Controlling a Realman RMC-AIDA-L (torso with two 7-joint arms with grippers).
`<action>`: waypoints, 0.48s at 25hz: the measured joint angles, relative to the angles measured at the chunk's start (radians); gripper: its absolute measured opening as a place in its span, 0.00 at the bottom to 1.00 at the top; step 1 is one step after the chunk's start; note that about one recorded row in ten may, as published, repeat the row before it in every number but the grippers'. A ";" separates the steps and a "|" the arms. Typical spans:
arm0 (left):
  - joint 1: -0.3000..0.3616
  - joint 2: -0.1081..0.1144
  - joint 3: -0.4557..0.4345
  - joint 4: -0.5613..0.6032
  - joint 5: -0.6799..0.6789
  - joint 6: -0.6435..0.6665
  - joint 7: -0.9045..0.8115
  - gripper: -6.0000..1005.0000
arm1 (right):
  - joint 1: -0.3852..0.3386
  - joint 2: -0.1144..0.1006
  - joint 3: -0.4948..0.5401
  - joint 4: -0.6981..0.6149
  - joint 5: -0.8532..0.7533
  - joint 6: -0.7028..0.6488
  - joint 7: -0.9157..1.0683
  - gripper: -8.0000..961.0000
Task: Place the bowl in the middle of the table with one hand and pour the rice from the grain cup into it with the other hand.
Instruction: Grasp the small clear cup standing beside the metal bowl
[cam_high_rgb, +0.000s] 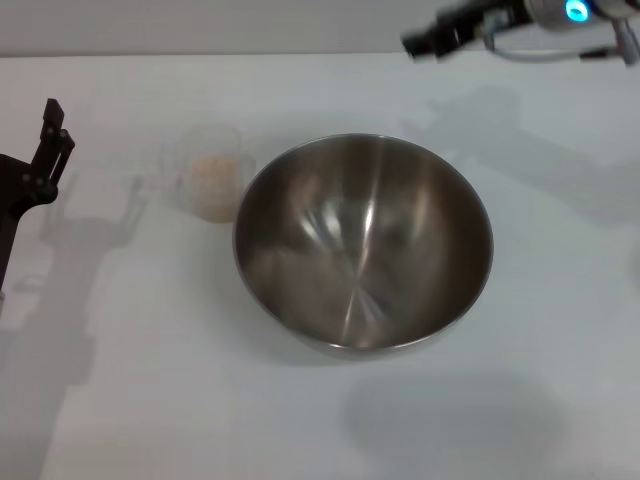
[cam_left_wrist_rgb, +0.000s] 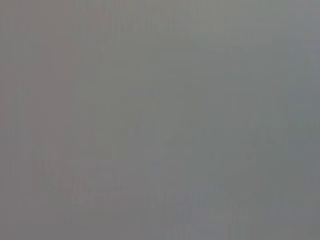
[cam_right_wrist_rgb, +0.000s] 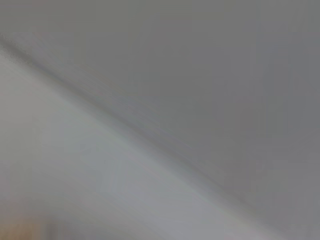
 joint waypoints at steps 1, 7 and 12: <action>0.000 0.000 0.000 0.000 0.000 0.000 0.000 0.74 | 0.000 0.000 0.000 0.000 0.000 0.000 0.000 0.49; -0.002 0.000 0.000 0.002 -0.002 0.000 0.005 0.74 | -0.223 0.002 -0.266 -0.026 -0.008 -0.737 -0.087 0.49; -0.003 0.000 0.002 0.001 0.003 -0.006 0.007 0.74 | -0.327 0.004 -0.403 0.098 -0.010 -1.282 -0.096 0.49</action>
